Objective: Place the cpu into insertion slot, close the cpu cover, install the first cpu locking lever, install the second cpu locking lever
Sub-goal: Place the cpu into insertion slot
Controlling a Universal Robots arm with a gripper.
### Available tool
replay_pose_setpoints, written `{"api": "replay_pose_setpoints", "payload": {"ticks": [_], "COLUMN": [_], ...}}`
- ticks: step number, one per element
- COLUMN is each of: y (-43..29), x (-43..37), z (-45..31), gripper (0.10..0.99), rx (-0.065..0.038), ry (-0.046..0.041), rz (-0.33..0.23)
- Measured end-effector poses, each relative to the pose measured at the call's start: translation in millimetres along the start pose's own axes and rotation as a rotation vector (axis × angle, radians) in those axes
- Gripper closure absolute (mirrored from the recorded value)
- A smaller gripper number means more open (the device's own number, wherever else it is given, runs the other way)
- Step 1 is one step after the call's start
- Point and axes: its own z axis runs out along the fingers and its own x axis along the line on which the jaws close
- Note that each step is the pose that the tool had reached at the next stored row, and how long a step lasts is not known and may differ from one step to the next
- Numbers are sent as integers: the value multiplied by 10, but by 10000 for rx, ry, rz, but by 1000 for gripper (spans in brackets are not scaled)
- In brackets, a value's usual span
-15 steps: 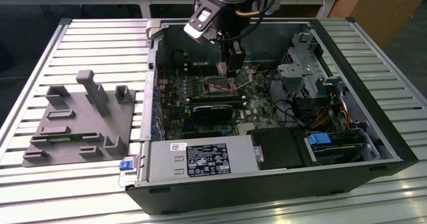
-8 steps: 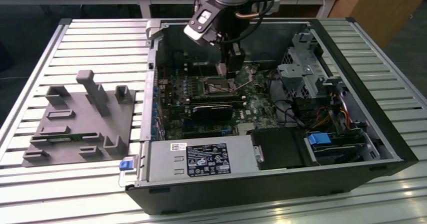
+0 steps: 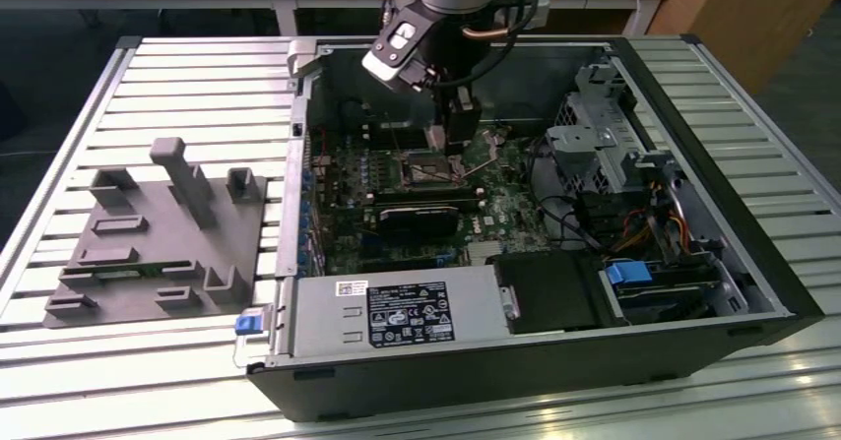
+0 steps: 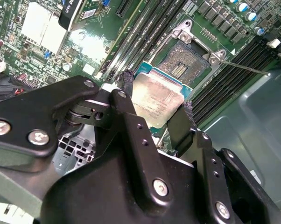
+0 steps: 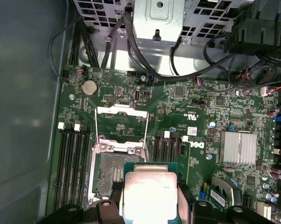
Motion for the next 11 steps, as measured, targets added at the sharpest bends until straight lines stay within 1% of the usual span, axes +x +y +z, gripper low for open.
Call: {"api": "replay_pose_setpoints", "payload": {"ticks": [11], "y": [-3], "x": [16], "z": [60], "gripper": [545], "rx": [23], "ry": [-33], "rz": [0]}}
